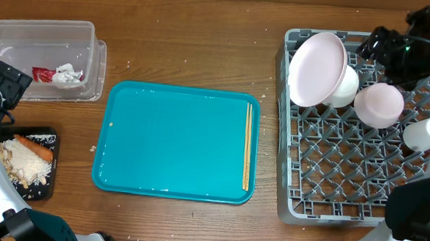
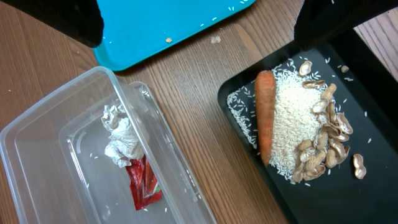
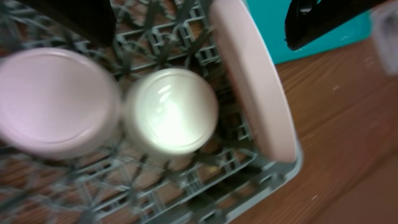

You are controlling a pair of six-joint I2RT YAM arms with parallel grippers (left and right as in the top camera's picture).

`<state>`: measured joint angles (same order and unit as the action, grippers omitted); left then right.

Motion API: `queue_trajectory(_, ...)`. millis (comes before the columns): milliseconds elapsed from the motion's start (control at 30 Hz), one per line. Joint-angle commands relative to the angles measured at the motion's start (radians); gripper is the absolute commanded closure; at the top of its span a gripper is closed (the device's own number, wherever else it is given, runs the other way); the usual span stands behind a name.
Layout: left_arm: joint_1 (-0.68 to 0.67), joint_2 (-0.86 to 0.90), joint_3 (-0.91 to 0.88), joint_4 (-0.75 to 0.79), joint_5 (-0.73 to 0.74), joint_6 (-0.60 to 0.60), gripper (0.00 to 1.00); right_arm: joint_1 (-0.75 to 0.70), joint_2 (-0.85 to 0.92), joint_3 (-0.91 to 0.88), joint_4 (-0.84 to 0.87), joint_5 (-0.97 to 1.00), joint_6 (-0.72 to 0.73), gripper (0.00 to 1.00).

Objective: Sort waste into correct bins and load items into the dishwasher
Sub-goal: 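Stand the plate upright in the rack and open the right gripper, then move the right gripper over the wooden chopsticks on the tray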

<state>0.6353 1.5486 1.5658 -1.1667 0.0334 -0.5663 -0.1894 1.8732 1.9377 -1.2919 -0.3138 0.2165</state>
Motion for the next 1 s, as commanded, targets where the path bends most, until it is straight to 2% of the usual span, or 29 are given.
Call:
queue_trajectory(0, -0.001, 0.002, 0.005, 0.0, -0.008, 0.009, 0.0, -0.003, 0.001, -0.091, 0.053, -0.312, -0.113, 0.11)
queue_trajectory(133, -0.001, 0.002, 0.005, 0.0, -0.008, 0.009, 0.0, 0.012, 0.001, -0.153, 0.114, -0.385, -0.114, 0.11)
queue_trajectory(533, -0.001, 0.002, 0.005, 0.0, -0.008, 0.009, 0.0, 0.024, 0.001, -0.151, 0.135, -0.538, -0.114, 0.19)
queue_trajectory(700, -0.001, 0.002, 0.005, 0.0, -0.008, 0.009, 0.0, 0.024, -0.012, -0.123, 0.118, -0.532, -0.113, 0.3)
queue_trajectory(800, -0.001, 0.002, 0.005, 0.0, -0.008, 0.009, 0.0, 0.03, -0.043, -0.079, 0.087, -0.491, -0.113, 0.3)
queue_trajectory(967, -0.001, 0.002, 0.005, 0.0, -0.008, 0.009, 0.0, 0.119, -0.152, -0.018, 0.018, -0.301, -0.112, 0.28)
